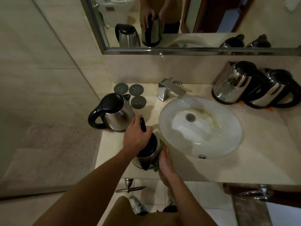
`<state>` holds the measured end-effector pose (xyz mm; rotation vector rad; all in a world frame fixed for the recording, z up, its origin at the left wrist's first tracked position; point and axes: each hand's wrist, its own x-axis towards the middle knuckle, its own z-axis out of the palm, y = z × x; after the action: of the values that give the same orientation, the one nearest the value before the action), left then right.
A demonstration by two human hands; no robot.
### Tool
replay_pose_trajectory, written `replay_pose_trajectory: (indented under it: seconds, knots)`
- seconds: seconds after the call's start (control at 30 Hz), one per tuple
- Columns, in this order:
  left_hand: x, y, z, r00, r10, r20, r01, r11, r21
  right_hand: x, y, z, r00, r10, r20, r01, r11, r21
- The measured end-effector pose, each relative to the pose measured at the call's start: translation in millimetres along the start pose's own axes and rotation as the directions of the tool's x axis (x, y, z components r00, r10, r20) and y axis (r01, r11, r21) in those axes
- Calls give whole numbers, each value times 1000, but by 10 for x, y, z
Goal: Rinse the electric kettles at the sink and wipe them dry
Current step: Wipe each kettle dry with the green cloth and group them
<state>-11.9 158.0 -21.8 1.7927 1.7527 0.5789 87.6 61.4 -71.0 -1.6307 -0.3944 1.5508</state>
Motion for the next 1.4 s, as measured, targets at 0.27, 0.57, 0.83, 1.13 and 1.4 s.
replay_pose_trajectory:
  seconds: [0.27, 0.57, 0.83, 1.13, 1.4]
  knots:
    - [212, -9, -51, 990, 99, 97, -103, 994, 38, 145, -424, -176, 970, -242, 16, 241, 949, -202]
    - [541, 33, -117, 960, 143, 243, -174, 978, 113, 349, -818, -529, 953, -297, 58, 301, 906, -298]
    - [1014, 127, -119, 915, 243, 323, -297, 946, 130, 455, -1010, -483, 958, -236, 161, 284, 845, -452]
    - [1399, 253, -34, 878, 325, 352, -375, 923, 84, 588, -1177, -124, 970, -240, -29, 190, 832, -521]
    - [1661, 310, -9, 814, 413, 409, -470, 882, 43, 686, -1271, 14, 966, -224, -127, 117, 822, -558]
